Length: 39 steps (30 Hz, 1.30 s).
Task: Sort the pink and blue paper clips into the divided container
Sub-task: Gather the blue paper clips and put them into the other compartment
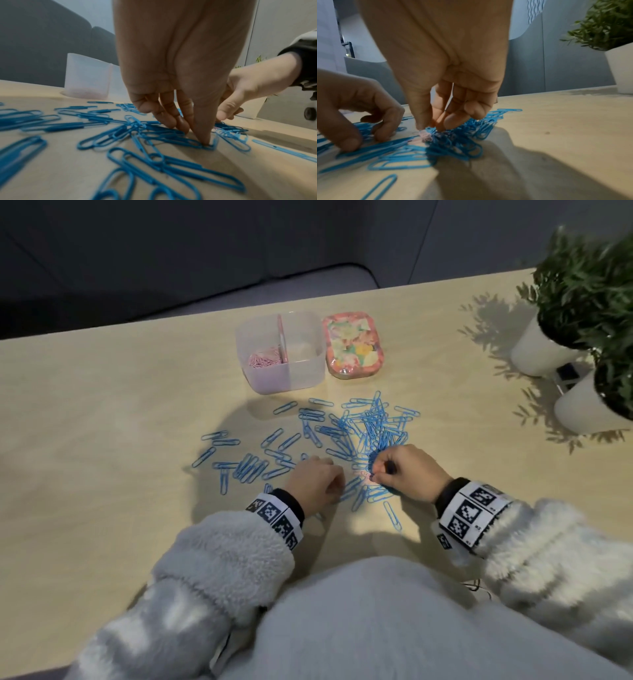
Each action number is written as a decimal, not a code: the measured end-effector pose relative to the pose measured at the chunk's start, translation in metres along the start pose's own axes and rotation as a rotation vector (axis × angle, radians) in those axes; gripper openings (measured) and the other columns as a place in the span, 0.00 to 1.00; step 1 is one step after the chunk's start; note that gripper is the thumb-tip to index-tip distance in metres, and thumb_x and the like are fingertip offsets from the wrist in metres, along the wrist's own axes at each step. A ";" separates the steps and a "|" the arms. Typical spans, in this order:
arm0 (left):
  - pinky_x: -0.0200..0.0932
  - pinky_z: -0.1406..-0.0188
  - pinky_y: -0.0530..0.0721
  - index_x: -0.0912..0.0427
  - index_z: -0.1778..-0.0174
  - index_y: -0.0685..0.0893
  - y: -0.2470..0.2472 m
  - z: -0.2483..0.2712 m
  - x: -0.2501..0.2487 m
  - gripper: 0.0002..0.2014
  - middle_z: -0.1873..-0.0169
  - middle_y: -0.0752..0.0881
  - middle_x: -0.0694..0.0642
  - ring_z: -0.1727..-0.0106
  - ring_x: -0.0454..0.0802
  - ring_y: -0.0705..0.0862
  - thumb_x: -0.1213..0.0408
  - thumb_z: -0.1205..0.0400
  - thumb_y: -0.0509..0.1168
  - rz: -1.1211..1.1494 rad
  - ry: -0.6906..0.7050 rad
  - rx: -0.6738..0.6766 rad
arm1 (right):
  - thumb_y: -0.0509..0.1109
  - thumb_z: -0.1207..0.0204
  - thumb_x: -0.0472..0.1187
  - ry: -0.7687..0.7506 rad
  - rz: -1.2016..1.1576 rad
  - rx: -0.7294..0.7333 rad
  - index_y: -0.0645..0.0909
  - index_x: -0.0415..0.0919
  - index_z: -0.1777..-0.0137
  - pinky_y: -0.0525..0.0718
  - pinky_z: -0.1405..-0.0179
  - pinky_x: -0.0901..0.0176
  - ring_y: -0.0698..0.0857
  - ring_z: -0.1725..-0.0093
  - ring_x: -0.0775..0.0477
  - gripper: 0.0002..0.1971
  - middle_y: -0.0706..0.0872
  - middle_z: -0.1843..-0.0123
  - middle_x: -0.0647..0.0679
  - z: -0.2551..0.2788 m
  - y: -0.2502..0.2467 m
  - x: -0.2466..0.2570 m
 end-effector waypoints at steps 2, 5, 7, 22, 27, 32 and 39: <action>0.50 0.48 0.78 0.56 0.51 0.85 -0.003 0.002 0.003 0.09 0.51 0.85 0.58 0.47 0.61 0.81 0.61 0.24 0.65 0.013 -0.004 -0.026 | 0.74 0.31 0.43 -0.010 0.050 -0.003 0.78 0.50 0.64 0.76 0.58 0.56 0.81 0.60 0.46 0.07 0.82 0.64 0.53 -0.002 0.006 0.001; 0.51 0.46 0.79 0.57 0.49 0.84 -0.007 -0.005 -0.002 0.09 0.50 0.85 0.58 0.46 0.59 0.81 0.59 0.22 0.64 0.041 -0.017 -0.113 | 0.71 0.28 0.43 -0.060 0.177 -0.019 0.80 0.45 0.57 0.77 0.55 0.54 0.82 0.50 0.42 0.04 0.84 0.53 0.48 -0.002 0.012 0.001; 0.52 0.45 0.78 0.58 0.48 0.84 -0.006 -0.013 -0.010 0.10 0.49 0.84 0.59 0.46 0.60 0.80 0.59 0.21 0.64 0.049 -0.005 -0.139 | 0.68 0.26 0.43 -0.093 0.232 -0.024 0.80 0.45 0.56 0.77 0.56 0.53 0.82 0.47 0.41 0.03 0.84 0.50 0.47 -0.001 0.014 0.002; 0.53 0.43 0.76 0.62 0.49 0.82 -0.002 -0.020 -0.010 0.08 0.45 0.82 0.61 0.41 0.61 0.80 0.64 0.21 0.64 -0.016 -0.054 -0.051 | 0.70 0.28 0.34 -0.127 -0.060 -0.070 0.79 0.43 0.67 0.77 0.62 0.59 0.81 0.66 0.51 0.07 0.83 0.65 0.47 -0.006 0.004 -0.007; 0.51 0.44 0.76 0.62 0.48 0.81 -0.006 -0.017 -0.008 0.09 0.45 0.84 0.61 0.42 0.59 0.81 0.61 0.19 0.64 0.012 -0.072 -0.058 | 0.68 0.27 0.25 0.016 -0.501 -0.096 0.80 0.39 0.57 0.74 0.66 0.70 0.75 0.73 0.59 0.08 0.76 0.69 0.49 -0.009 -0.021 -0.025; 0.49 0.44 0.76 0.61 0.48 0.82 -0.007 -0.016 -0.010 0.08 0.46 0.83 0.60 0.42 0.58 0.80 0.63 0.19 0.62 0.010 -0.064 -0.056 | 0.60 0.22 0.23 0.173 -0.798 -0.113 0.81 0.35 0.52 0.73 0.79 0.73 0.72 0.82 0.63 0.10 0.74 0.71 0.42 -0.008 -0.029 -0.035; 0.45 0.49 0.74 0.66 0.49 0.82 -0.016 -0.013 -0.008 0.07 0.49 0.84 0.62 0.46 0.59 0.81 0.68 0.20 0.62 0.131 -0.112 -0.102 | 0.67 0.23 0.31 0.231 -0.758 -0.173 0.84 0.33 0.59 0.75 0.74 0.66 0.77 0.77 0.52 0.06 0.81 0.73 0.42 -0.008 -0.021 -0.054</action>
Point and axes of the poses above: each hand's wrist, its own z-axis away from the middle knuckle, its own y-axis out of the palm, x = y × z, the point moved 1 cm from there along -z, towards the middle knuckle
